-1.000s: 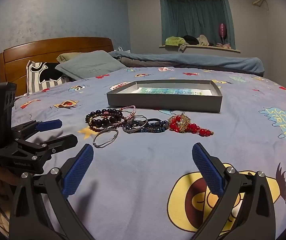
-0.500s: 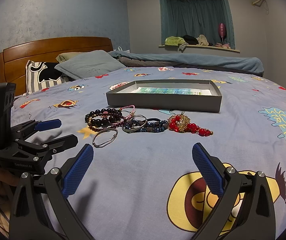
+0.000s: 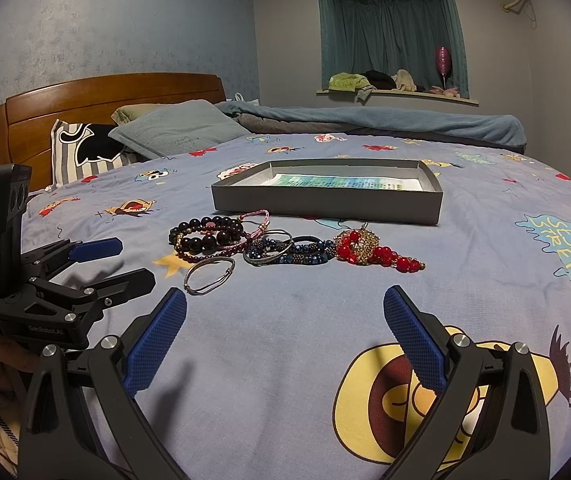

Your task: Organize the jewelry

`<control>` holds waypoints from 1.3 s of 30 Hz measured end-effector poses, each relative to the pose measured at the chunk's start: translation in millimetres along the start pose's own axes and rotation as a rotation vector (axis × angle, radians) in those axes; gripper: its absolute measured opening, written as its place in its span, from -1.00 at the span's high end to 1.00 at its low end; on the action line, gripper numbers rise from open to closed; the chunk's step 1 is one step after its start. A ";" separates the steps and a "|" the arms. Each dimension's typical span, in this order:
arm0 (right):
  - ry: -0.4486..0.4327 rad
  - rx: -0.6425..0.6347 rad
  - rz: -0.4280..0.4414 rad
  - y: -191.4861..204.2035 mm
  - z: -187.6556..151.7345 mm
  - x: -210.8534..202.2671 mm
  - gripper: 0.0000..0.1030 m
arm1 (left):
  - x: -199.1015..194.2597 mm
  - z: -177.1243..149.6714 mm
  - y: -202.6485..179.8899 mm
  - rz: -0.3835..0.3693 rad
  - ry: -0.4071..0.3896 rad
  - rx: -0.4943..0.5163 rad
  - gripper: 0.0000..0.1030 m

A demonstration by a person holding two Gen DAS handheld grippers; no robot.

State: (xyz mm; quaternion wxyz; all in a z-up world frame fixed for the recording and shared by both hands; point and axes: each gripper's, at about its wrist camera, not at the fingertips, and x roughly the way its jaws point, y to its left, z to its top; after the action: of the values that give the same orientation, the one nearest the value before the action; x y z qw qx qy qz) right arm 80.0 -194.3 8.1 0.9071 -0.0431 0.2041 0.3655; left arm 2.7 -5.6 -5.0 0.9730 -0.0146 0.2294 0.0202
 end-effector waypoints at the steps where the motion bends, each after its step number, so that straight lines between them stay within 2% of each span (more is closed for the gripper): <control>1: 0.000 0.000 0.000 -0.1 0.0 0.1 -0.90 | -0.2 0.1 -0.1 0.001 0.000 0.003 -0.92; 39: -0.005 0.002 -0.002 -0.7 0.9 -1.5 -0.90 | -0.4 0.6 0.7 0.000 0.013 0.007 -0.92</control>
State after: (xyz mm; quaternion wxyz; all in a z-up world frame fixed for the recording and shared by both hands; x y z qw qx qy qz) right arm 79.8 -195.6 9.5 0.9080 -0.0416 0.2024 0.3644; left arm 2.6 -4.9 -4.3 0.9716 -0.0112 0.2356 0.0195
